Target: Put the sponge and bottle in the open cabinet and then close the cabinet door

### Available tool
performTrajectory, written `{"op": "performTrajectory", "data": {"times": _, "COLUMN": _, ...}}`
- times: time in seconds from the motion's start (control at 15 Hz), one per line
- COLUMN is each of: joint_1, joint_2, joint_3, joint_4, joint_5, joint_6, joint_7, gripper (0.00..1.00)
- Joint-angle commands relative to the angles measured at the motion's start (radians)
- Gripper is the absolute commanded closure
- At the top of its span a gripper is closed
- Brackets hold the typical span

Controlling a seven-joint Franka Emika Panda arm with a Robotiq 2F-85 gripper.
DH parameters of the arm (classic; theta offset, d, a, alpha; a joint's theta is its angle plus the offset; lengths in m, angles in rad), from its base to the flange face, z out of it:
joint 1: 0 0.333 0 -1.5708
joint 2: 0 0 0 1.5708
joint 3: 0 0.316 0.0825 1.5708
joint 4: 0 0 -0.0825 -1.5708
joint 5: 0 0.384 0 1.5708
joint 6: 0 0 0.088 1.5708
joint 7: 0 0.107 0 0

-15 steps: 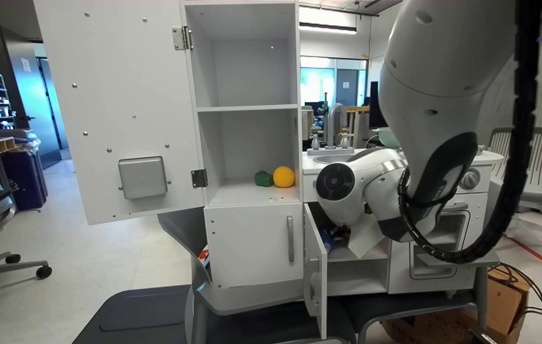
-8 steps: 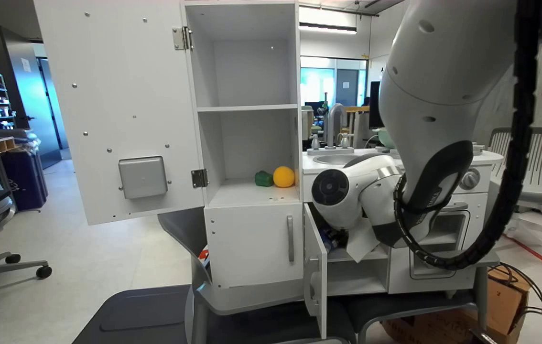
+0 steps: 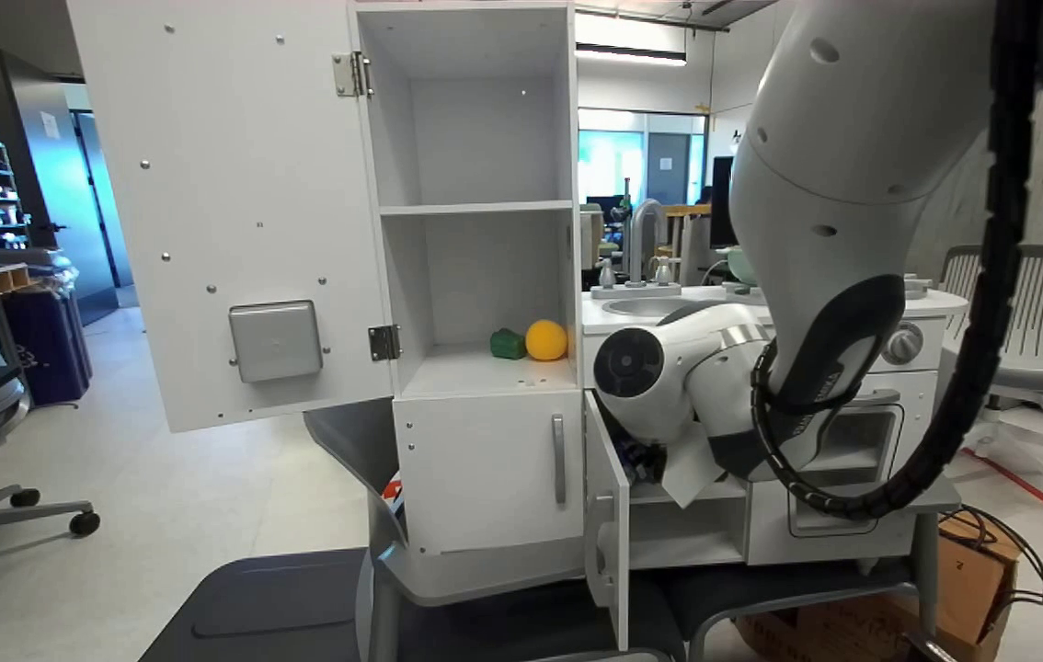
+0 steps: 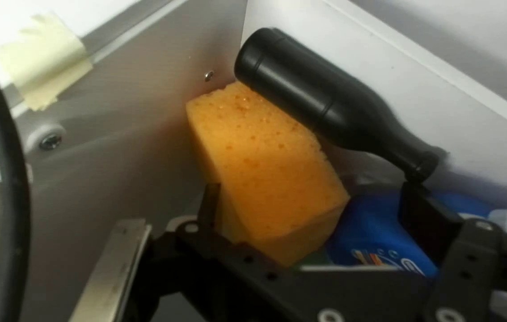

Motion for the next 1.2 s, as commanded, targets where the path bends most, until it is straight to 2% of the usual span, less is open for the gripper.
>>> {"op": "performTrajectory", "data": {"times": 0.0, "joint_1": -0.052, "joint_2": -0.03, "joint_3": 0.073, "joint_4": 0.023, "joint_5": -0.013, "joint_6": -0.044, "joint_7": -0.105, "gripper": 0.0}}
{"op": "performTrajectory", "data": {"times": 0.13, "joint_1": -0.065, "joint_2": -0.094, "joint_3": 0.12, "joint_4": -0.048, "joint_5": 0.019, "joint_6": -0.03, "joint_7": -0.226, "gripper": 0.0}}
{"op": "performTrajectory", "data": {"times": 0.33, "joint_1": -0.122, "joint_2": -0.242, "joint_3": 0.247, "joint_4": -0.19, "joint_5": -0.019, "joint_6": -0.03, "joint_7": -0.411, "gripper": 0.0}}
{"op": "performTrajectory", "data": {"times": 0.47, "joint_1": -0.149, "joint_2": -0.299, "joint_3": 0.286, "joint_4": -0.236, "joint_5": 0.028, "joint_6": -0.037, "joint_7": -0.527, "gripper": 0.0}}
{"op": "performTrajectory", "data": {"times": 0.73, "joint_1": -0.206, "joint_2": -0.4, "joint_3": 0.375, "joint_4": -0.318, "joint_5": 0.075, "joint_6": -0.09, "joint_7": -0.672, "gripper": 0.0}}
{"op": "performTrajectory", "data": {"times": 0.87, "joint_1": -0.265, "joint_2": -0.504, "joint_3": 0.467, "joint_4": -0.404, "joint_5": 0.107, "joint_6": -0.144, "joint_7": -0.806, "gripper": 0.0}}
{"op": "performTrajectory", "data": {"times": 1.13, "joint_1": -0.429, "joint_2": -0.699, "joint_3": 0.681, "joint_4": -0.56, "joint_5": 0.145, "joint_6": -0.308, "joint_7": -1.069, "gripper": 0.0}}
